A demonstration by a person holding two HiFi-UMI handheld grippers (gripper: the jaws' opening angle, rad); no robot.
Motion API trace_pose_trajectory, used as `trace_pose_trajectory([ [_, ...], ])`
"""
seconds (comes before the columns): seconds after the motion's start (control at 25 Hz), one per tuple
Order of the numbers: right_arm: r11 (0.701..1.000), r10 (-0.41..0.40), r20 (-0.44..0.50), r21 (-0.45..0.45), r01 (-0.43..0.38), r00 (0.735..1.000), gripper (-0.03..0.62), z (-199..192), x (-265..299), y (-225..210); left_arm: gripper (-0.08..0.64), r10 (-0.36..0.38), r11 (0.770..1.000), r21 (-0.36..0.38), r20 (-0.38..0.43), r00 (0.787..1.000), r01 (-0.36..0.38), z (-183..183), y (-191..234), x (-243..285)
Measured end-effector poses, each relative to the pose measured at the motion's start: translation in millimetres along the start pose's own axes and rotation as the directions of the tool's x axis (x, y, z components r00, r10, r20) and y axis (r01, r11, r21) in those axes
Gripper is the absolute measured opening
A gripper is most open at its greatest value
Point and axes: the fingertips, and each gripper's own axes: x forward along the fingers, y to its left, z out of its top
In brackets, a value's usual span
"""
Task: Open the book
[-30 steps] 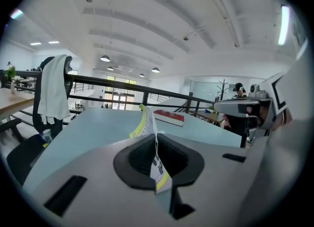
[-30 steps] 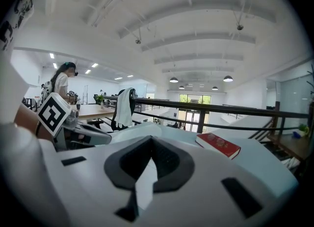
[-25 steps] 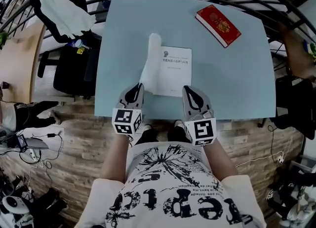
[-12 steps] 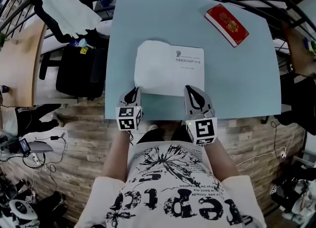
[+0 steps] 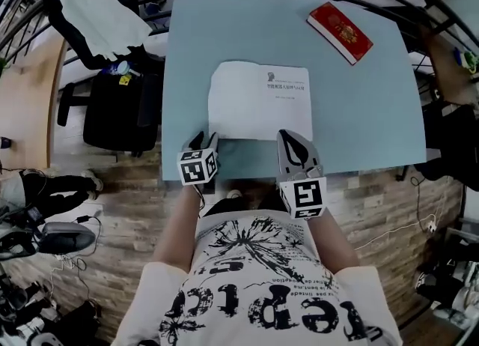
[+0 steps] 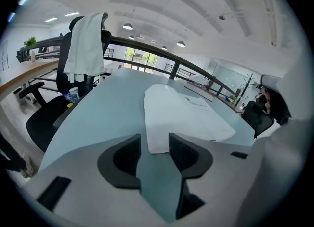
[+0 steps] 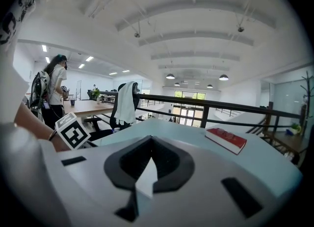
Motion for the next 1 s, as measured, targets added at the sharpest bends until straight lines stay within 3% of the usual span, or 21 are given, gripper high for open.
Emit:
trace_pose_trajectory([
  [0.2, 1.000, -0.005, 0.015, -0.010, 0.005, 1.000, 0.011, 12.0, -13.5, -5.1, 0.187, 0.006, 1.000, -0.012, 0.048, 0.999, -0.005, 14.0, -1.0, -18.0],
  [0.36, 0.999, -0.007, 0.047, -0.039, 0.009, 0.999, 0.011, 24.4, -19.0, -18.1, 0.186, -0.012, 1.000, 0.000, 0.149, 0.989, 0.012, 50.9, -16.8, -37.6],
  [0.48, 0.999, 0.006, 0.074, -0.045, -0.003, 0.997, 0.011, 35.5, -27.7, -25.4, 0.186, -0.028, 0.999, 0.036, 0.249, 0.968, 0.019, 82.6, -38.2, -61.0],
  [0.64, 0.998, -0.009, 0.162, -0.060, 0.019, 0.987, 0.011, 60.8, -35.0, -44.6, 0.167, -0.064, 0.994, 0.107, 0.391, 0.918, 0.024, 133.8, -71.1, -90.8],
  [0.8, 0.998, 0.001, 0.217, -0.065, 0.014, 0.976, 0.011, 76.4, -51.2, -57.6, 0.075, -0.115, 0.984, 0.174, 0.494, 0.862, 0.031, 163.7, -110.9, -127.0],
  [1.0, 0.997, 0.017, 0.242, -0.073, 0.001, 0.970, 0.010, 85.5, -60.8, -75.8, 0.029, -0.216, 0.940, 0.341, 0.585, 0.782, 0.005, 189.0, -165.6, -157.6],
])
